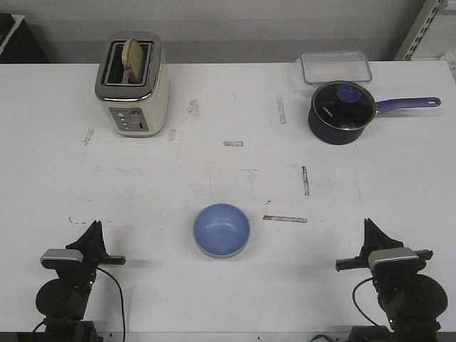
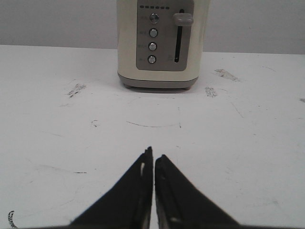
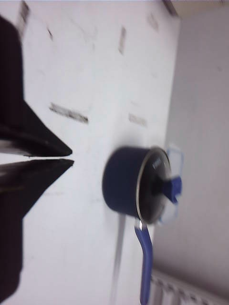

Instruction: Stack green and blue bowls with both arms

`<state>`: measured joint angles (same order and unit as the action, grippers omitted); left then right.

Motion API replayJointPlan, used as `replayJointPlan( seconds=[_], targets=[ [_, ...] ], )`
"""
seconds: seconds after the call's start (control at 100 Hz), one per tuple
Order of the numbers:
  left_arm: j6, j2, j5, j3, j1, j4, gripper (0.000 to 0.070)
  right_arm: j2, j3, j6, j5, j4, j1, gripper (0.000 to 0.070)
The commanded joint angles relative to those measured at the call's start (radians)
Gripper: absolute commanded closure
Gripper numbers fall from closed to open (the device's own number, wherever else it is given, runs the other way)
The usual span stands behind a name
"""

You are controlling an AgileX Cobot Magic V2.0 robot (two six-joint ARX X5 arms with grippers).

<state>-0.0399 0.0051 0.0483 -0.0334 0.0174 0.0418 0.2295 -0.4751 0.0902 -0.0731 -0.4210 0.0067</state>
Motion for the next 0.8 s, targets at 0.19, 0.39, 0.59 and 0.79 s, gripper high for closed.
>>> replayJointPlan(
  seconds=[0.19, 0.39, 0.59, 0.79],
  targets=[
    [-0.001, -0.002, -0.003, 0.021, 0.000, 0.011, 0.0699, -0.153, 0.254, -0.091, 0.021, 0.148, -0.045, 0.0700],
    [-0.002, -0.002, -0.003, 0.021, 0.000, 0.010, 0.0699, -0.228, 0.401, -0.143, 0.021, 0.238, -0.058, 0.0700],
    [-0.002, -0.002, -0.003, 0.020, 0.000, 0.012, 0.0699, -0.228, 0.462, -0.172, 0.022, 0.317, -0.058, 0.0700],
    [-0.002, -0.001, -0.003, 0.020, 0.000, 0.011, 0.0699, -0.228, 0.462, -0.172, 0.022, 0.323, -0.058, 0.0700]
  ],
)
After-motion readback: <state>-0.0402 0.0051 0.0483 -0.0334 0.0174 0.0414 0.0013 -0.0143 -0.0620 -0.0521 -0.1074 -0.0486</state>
